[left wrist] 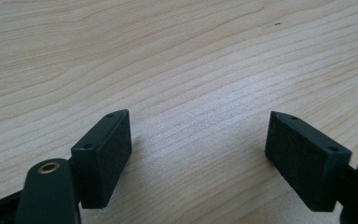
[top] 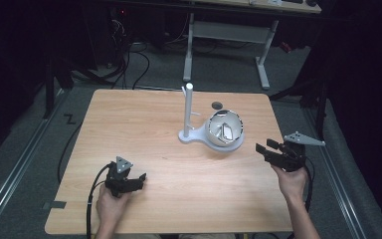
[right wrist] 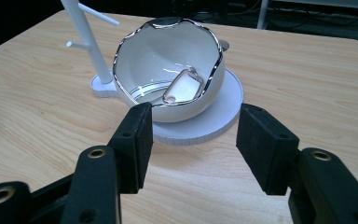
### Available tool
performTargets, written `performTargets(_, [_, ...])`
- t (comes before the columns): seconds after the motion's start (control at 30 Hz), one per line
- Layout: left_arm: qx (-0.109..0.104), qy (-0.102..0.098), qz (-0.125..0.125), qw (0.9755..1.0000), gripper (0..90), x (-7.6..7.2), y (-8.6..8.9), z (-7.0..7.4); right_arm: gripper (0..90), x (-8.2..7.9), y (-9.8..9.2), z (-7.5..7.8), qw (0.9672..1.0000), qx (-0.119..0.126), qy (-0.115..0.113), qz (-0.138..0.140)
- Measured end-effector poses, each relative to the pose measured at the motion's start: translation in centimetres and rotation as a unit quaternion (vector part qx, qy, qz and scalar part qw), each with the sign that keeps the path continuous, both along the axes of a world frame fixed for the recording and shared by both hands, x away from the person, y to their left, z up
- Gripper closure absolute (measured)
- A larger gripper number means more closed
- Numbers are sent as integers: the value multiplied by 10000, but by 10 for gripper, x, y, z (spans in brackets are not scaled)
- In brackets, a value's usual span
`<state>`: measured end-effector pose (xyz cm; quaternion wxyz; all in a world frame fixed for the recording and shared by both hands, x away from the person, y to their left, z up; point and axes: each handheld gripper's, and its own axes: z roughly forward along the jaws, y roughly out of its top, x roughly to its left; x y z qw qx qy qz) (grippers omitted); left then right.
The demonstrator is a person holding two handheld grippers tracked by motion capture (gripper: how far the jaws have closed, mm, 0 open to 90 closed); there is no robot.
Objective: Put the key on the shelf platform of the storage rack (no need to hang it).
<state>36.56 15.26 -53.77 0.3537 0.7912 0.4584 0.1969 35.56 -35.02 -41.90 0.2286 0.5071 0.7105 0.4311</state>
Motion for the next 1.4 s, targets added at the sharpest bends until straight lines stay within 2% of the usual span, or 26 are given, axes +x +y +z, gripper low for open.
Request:
performTargets(0.53, [1,-1,1,10000,230,0,0,0,462,-23,8,-11,9999,-10,26,119])
performTargets(0.9, [4,-1,-1,10000,230,0,0,0,461,-25,15,-18,9998,-13,75,204])
performTargets(1.1, [4,-1,0,10000,230,0,0,0,461,-28,12,-21,9998,87,66,154])
performTargets(1.4, [4,-3,0,10000,230,0,0,0,461,-31,17,-29,9997,62,114,183])
